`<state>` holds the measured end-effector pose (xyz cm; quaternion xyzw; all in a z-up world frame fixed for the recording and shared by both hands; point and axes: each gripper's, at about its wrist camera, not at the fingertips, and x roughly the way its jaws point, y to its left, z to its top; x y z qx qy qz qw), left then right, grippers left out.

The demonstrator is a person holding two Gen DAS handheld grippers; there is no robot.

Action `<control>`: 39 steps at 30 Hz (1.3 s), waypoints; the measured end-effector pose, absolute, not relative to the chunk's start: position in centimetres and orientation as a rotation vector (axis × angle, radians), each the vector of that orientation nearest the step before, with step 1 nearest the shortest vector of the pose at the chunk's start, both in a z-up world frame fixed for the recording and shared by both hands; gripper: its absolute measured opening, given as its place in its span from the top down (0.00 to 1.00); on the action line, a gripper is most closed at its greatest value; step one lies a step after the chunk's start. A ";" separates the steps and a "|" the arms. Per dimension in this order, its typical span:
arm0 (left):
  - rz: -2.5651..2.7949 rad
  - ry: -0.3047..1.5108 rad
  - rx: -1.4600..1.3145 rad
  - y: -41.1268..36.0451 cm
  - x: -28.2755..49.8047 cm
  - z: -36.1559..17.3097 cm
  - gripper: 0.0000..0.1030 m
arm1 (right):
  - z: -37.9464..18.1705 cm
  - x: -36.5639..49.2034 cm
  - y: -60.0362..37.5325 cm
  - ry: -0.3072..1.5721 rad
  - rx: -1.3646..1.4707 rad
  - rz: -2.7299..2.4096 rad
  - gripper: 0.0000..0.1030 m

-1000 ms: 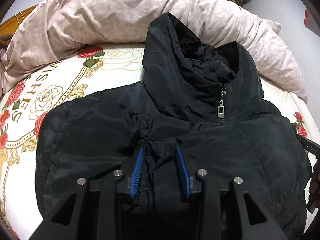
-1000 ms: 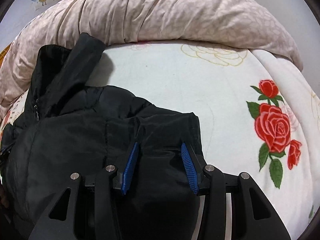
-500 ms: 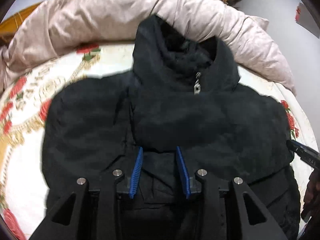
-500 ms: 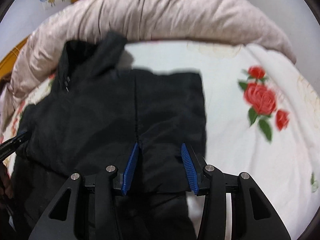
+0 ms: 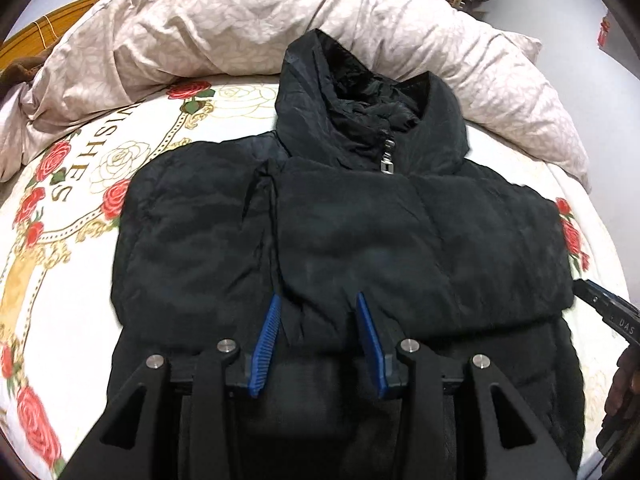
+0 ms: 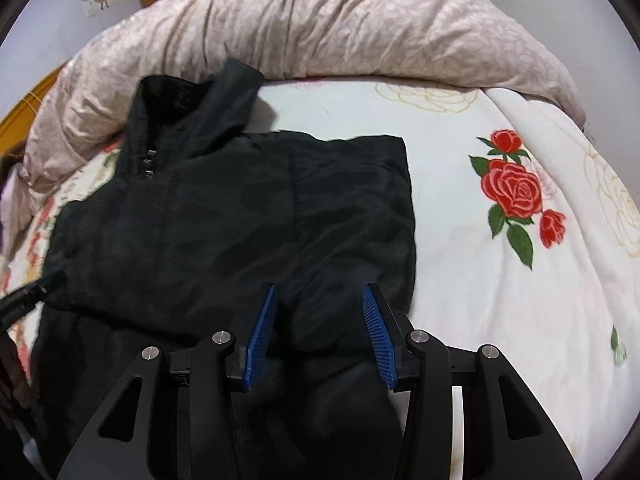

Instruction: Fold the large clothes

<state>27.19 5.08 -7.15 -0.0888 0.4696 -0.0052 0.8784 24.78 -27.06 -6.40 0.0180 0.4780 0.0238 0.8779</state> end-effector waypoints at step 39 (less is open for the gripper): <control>-0.042 1.001 -0.215 3.9 17.0 -1.9 0.48 | -2.2 16.7 -18.0 1.041 0.022 0.263 0.54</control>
